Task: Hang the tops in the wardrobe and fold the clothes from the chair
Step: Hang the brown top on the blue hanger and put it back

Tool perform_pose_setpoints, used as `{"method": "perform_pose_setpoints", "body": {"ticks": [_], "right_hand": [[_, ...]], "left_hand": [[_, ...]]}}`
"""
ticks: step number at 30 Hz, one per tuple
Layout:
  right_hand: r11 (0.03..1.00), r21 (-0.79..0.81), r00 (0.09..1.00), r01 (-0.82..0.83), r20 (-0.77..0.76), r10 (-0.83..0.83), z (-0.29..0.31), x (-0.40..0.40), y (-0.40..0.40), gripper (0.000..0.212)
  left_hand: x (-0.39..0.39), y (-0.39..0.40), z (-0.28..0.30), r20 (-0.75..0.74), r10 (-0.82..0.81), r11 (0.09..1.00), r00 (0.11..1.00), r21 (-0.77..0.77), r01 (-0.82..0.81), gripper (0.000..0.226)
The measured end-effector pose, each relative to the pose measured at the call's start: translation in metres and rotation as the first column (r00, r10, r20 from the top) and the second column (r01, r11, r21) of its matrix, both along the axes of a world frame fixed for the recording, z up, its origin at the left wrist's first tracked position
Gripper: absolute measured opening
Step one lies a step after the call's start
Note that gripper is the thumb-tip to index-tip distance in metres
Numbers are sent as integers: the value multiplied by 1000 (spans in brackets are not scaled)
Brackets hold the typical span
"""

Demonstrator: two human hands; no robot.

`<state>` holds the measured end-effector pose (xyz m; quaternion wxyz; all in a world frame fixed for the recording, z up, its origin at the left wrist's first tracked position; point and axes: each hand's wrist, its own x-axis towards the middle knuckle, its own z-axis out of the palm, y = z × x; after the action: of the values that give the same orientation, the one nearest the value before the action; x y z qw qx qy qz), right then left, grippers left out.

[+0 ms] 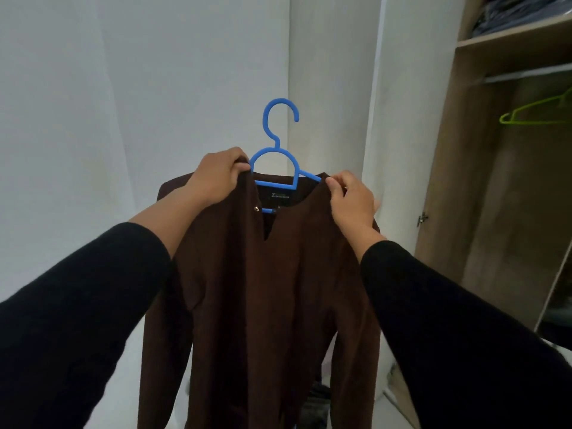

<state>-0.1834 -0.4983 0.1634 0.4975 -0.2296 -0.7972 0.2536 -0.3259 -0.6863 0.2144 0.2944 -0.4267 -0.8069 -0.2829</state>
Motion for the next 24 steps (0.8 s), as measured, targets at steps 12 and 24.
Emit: {"method": "perform_pose_setpoints", "body": {"ticks": [12, 24], "right_hand": [[998, 18, 998, 52, 21, -52, 12, 54, 127, 17], [962, 93, 958, 255, 108, -264, 44, 123, 273, 21]], "left_hand": [[36, 98, 0, -104, -5, 1000, 995, -18, 3, 29], [93, 263, -5, -30, 113, 974, 993, 201, -105, 26]]}}
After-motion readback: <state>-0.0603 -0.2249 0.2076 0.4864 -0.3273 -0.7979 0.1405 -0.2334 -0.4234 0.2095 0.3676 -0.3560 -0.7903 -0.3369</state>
